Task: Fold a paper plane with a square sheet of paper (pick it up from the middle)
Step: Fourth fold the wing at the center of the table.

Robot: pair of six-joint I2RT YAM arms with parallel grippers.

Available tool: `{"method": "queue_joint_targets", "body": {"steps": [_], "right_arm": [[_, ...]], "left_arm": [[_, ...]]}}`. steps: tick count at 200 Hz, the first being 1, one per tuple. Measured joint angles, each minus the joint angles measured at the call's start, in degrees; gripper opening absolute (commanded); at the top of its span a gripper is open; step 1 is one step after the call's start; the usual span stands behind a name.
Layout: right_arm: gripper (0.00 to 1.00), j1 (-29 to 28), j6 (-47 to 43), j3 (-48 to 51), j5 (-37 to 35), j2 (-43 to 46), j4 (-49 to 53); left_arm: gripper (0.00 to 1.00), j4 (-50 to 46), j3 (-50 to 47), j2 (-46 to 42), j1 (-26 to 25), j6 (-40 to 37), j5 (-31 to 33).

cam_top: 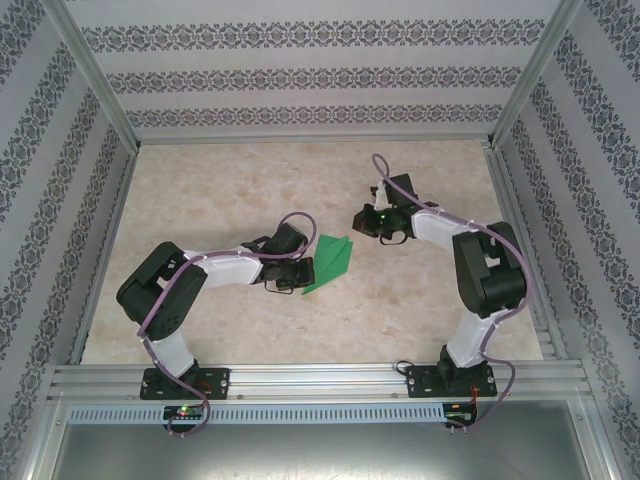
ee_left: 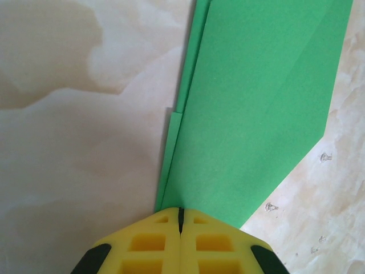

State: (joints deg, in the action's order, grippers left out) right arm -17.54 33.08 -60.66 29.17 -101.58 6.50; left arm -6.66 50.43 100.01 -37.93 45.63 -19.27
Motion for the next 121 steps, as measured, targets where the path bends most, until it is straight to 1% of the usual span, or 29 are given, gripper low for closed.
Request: {"method": "queue_joint_targets", "body": {"steps": [23, 43, 59, 87, 121], "right_arm": [[0.00, -4.44, 0.02, 0.00, 0.90, 0.39, -1.09], [0.00, -7.82, 0.02, 0.00, 1.84, -1.70, -1.16], [0.00, -9.35, 0.02, 0.00, 2.40, -3.89, -1.18], [0.00, -8.79, 0.02, 0.11, 2.78, -7.37, -1.16], [0.00, -5.29, 0.02, 0.20, 1.68, -8.85, -0.92]], "left_arm": [[0.00, -0.02, 0.04, 0.00, 0.00, 0.00, 0.00], [0.00, -0.02, 0.04, 0.00, 0.00, 0.00, 0.02], [0.00, -0.04, 0.04, 0.00, 0.00, 0.00, 0.02], [0.00, -0.04, 0.04, 0.00, 0.00, 0.00, 0.02], [0.00, -0.04, 0.04, 0.00, 0.00, 0.00, 0.02]]}}
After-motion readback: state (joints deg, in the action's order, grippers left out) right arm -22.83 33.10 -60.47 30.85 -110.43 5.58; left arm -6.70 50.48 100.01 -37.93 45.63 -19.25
